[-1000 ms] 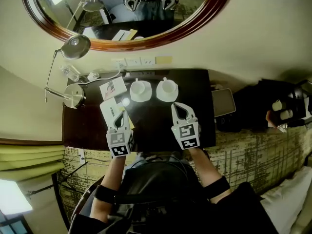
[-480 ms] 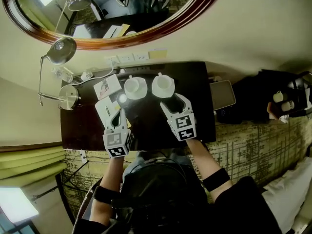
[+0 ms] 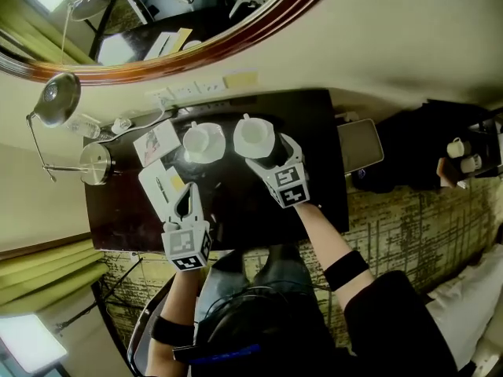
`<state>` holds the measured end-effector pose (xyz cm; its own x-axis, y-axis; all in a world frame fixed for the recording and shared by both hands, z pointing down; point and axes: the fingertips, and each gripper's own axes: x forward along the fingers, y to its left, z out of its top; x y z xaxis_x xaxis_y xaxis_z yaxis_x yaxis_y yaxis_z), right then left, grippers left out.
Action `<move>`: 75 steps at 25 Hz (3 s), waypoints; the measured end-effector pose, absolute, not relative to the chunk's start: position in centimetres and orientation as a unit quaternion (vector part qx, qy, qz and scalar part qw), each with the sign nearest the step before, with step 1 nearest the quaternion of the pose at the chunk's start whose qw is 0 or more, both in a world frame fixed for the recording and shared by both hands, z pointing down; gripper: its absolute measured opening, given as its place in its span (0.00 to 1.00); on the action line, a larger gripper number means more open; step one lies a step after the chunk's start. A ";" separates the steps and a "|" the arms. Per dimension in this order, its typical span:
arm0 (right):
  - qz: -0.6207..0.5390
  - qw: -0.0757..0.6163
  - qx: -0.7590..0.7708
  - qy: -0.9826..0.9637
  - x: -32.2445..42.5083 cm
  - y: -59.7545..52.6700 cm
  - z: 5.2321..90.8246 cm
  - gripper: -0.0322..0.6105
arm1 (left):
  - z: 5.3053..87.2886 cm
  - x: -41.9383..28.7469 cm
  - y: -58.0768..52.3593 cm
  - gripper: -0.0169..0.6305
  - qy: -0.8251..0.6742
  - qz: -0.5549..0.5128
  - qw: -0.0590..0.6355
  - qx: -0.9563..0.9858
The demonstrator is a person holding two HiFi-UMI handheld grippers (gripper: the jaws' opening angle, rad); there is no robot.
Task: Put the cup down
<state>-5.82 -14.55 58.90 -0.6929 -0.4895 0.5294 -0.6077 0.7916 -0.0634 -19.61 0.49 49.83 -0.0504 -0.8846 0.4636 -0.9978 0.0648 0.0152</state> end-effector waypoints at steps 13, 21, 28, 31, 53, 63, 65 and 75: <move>0.117 0.277 0.277 -0.913 -9.4 -18.9 65.0 0.89 | 53.0 -18.6 -1.1 0.03 -0.716 0.147 0.192 0.655; 0.109 0.264 0.251 -0.925 -11.2 -19.7 65.5 0.88 | 53.7 -18.1 -0.7 0.03 -0.713 0.159 0.190 0.656; 0.105 0.252 0.234 -0.933 -11.7 -19.2 66.7 0.73 | 54.8 -17.7 0.0 0.03 -0.712 0.176 0.196 0.651; 0.095 0.246 0.238 -0.935 -11.6 -19.2 66.3 0.73 | 54.3 -17.2 -0.5 0.03 -0.711 0.174 0.190 0.655; 0.112 0.242 0.374 -0.888 4.7 -19.2 64.3 0.73 | 55.1 -11.6 -1.3 0.03 -0.672 0.185 0.190 0.691; 0.136 0.237 0.397 -0.876 8.3 -18.8 66.2 0.73 | 54.7 -10.6 -1.4 0.03 -0.671 0.191 0.186 0.692; 0.139 0.234 0.397 -0.876 8.5 -18.7 66.4 0.74 | 54.7 -10.5 -1.4 0.03 -0.671 0.191 0.184 0.692; 0.143 0.239 0.405 -0.871 9.3 -18.3 66.3 0.80 | 54.1 -10.3 -1.4 0.03 -0.664 0.191 0.179 0.700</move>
